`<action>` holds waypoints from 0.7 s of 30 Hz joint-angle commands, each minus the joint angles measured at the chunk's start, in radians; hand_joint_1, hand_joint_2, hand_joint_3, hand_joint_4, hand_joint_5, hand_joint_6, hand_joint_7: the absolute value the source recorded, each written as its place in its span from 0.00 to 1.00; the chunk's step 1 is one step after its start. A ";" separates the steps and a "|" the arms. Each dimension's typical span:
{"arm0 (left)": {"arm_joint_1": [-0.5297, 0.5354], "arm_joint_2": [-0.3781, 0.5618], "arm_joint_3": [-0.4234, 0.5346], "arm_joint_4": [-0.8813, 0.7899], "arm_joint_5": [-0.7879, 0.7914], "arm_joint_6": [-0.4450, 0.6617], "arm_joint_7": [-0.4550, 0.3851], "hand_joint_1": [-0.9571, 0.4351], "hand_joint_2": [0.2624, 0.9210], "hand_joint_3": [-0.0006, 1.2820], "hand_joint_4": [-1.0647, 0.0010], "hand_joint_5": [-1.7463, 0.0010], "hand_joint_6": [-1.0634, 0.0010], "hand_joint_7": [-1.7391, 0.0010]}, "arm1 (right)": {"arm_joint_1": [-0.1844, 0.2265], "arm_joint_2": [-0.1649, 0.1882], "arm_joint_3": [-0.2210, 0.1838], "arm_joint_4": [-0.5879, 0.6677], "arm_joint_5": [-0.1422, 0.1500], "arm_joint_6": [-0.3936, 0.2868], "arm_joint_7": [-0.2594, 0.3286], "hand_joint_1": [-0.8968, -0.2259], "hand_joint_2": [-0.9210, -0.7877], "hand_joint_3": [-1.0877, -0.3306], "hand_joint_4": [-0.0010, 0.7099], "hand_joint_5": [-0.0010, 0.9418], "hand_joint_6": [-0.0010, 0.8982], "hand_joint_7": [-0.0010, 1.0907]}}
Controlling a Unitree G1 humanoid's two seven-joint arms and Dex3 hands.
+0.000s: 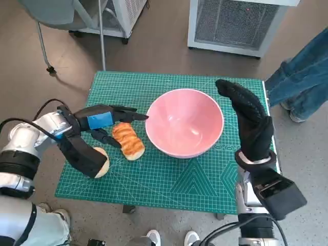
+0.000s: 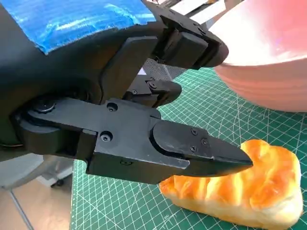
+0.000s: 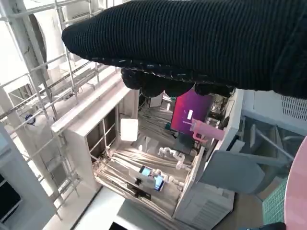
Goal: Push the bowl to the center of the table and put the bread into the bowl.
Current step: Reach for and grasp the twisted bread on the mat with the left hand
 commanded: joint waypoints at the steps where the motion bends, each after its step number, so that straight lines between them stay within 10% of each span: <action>1: 0.002 0.028 0.014 -0.005 -0.017 -0.007 0.011 0.46 0.78 0.00 0.73 1.00 0.59 1.00 | 0.014 0.004 -0.006 0.019 0.003 0.012 0.005 0.37 0.00 0.39 0.30 0.00 0.00 0.59; 21: 0.028 0.058 0.042 0.004 -0.007 -0.087 0.215 0.45 0.78 0.00 0.71 1.00 0.58 1.00 | 0.009 0.004 -0.006 0.030 0.001 0.011 0.012 0.37 0.00 0.40 0.31 0.00 0.00 0.59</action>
